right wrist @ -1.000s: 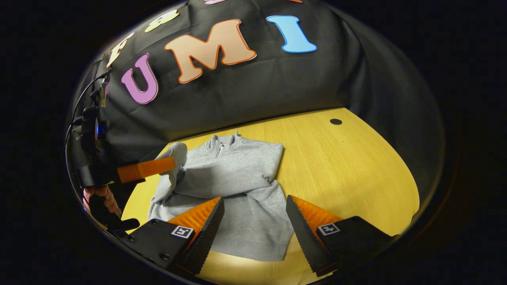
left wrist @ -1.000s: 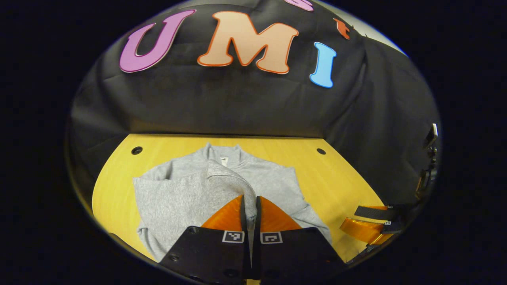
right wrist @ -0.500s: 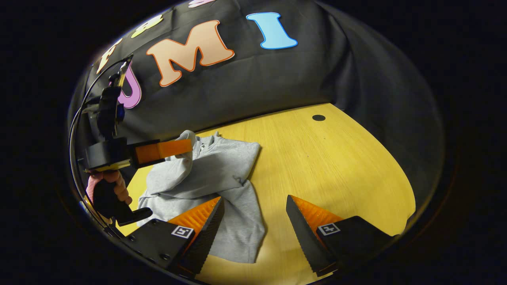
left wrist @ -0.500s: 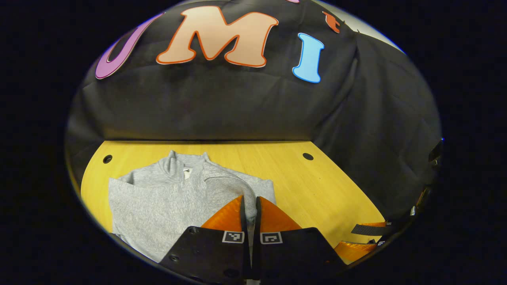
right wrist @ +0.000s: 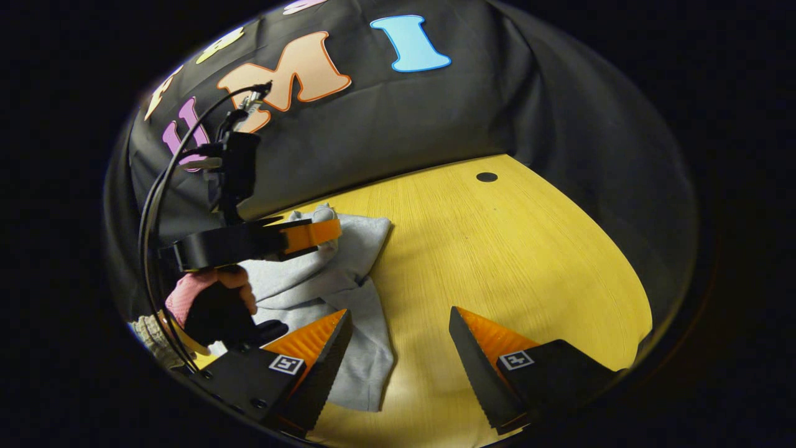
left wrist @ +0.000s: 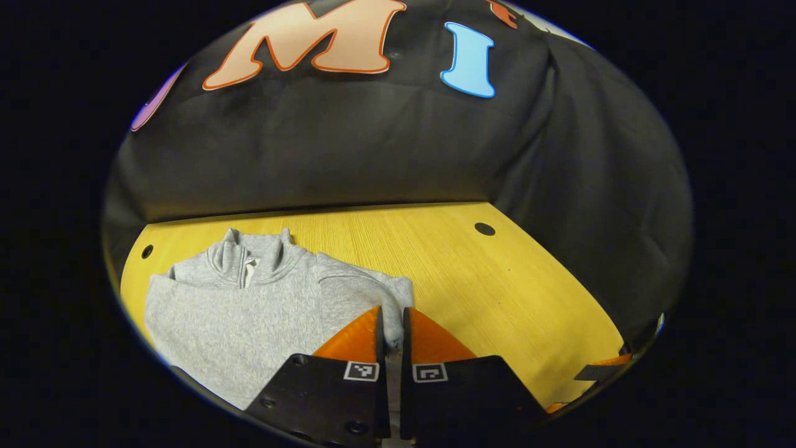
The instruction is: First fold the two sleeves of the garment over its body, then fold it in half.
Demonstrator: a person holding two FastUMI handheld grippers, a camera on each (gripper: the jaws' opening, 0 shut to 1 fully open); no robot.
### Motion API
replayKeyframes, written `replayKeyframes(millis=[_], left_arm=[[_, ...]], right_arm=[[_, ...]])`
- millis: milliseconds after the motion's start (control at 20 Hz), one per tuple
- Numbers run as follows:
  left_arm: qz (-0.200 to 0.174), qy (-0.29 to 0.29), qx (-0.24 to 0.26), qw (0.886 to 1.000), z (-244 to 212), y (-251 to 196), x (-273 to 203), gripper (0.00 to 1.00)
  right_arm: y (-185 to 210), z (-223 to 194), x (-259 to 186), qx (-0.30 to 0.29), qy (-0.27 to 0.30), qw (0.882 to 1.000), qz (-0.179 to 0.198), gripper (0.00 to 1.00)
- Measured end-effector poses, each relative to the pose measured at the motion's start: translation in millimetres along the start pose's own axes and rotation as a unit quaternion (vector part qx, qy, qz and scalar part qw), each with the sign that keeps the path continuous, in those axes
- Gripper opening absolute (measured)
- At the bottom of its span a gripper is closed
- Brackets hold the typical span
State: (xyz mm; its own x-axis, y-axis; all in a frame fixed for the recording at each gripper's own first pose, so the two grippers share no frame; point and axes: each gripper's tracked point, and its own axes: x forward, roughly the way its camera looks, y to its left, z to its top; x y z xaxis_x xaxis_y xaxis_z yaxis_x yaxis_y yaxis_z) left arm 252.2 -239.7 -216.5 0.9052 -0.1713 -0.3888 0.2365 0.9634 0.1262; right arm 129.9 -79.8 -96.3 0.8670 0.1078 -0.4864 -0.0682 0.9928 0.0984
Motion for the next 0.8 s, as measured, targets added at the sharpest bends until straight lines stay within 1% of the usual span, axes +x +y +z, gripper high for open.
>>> replayKeyframes(millis=[100, 150, 200, 250, 300, 350, 400, 500, 550, 600, 650, 700, 750, 800], left_arm=[[-0.024, -0.005, -0.023, 0.999, 0.6, -13.6, 5.8, 0.19], [-0.019, -0.007, -0.022, 1.000, 1.7, -12.8, 3.3, 0.36], [-0.004, -0.008, -0.015, 1.000, 2.4, -7.0, -0.1, 0.54], [0.014, -0.011, -0.007, 1.000, 4.2, 0.8, -5.0, 0.71], [0.025, -0.015, -0.004, 1.000, 4.7, 6.4, -9.6, 0.89], [0.030, -0.020, -0.009, 0.999, 7.0, 11.8, -18.2, 0.95], [0.030, -0.027, -0.019, 0.999, 9.4, 17.2, -28.6, 0.94], [0.033, -0.042, -0.036, 0.998, 13.9, 34.7, -53.8, 0.94], [0.041, -0.049, -0.038, 0.997, 15.9, 48.2, -69.2, 0.94], [0.054, -0.054, -0.033, 0.997, 16.0, 66.4, -83.2, 0.94], [0.070, -0.059, -0.025, 0.996, 15.2, 87.5, -97.1, 0.94], [0.083, -0.063, -0.017, 0.994, 13.5, 105.9, -111.7, 0.94], [0.096, -0.064, -0.014, 0.993, 10.9, 125.1, -127.7, 0.94], [0.108, -0.063, -0.014, 0.992, 6.0, 142.0, -142.9, 0.94]], right_arm=[[-2.7, -6.3, -1.9, 0.002, 0.006, 1.000, -0.003, 0.98], [-4.0, -9.5, -2.6, 0.002, 0.009, 1.000, -0.004, 0.98], [-3.8, -10.5, -2.7, 0.002, 0.011, 1.000, -0.006, 0.98], [-3.6, -11.6, -2.3, 0.002, 0.011, 1.000, -0.007, 0.94], [-2.9, -12.0, -1.9, 0.004, 0.010, 1.000, -0.007, 0.98], [-2.6, -14.4, -2.7, 0.004, 0.010, 1.000, -0.006, 0.98], [-1.7, -16.2, -3.2, 0.002, 0.010, 1.000, -0.007, 0.94], [3.7, -23.4, -5.1, 0.000, 0.014, 1.000, -0.006, 0.94], [8.4, -26.2, -6.3, -0.003, 0.015, 1.000, -0.004, 0.94], [12.8, -28.0, -6.9, -0.006, 0.015, 1.000, -0.002, 0.94], [18.0, -29.3, -6.3, -0.011, 0.014, 1.000, 0.000, 0.98], [22.9, -31.9, -6.2, -0.016, 0.015, 1.000, 0.002, 0.98], [28.6, -35.6, -5.2, -0.019, 0.017, 1.000, 0.005, 0.94], [35.1, -39.1, -4.6, -0.020, 0.019, 1.000, 0.009, 0.98]])
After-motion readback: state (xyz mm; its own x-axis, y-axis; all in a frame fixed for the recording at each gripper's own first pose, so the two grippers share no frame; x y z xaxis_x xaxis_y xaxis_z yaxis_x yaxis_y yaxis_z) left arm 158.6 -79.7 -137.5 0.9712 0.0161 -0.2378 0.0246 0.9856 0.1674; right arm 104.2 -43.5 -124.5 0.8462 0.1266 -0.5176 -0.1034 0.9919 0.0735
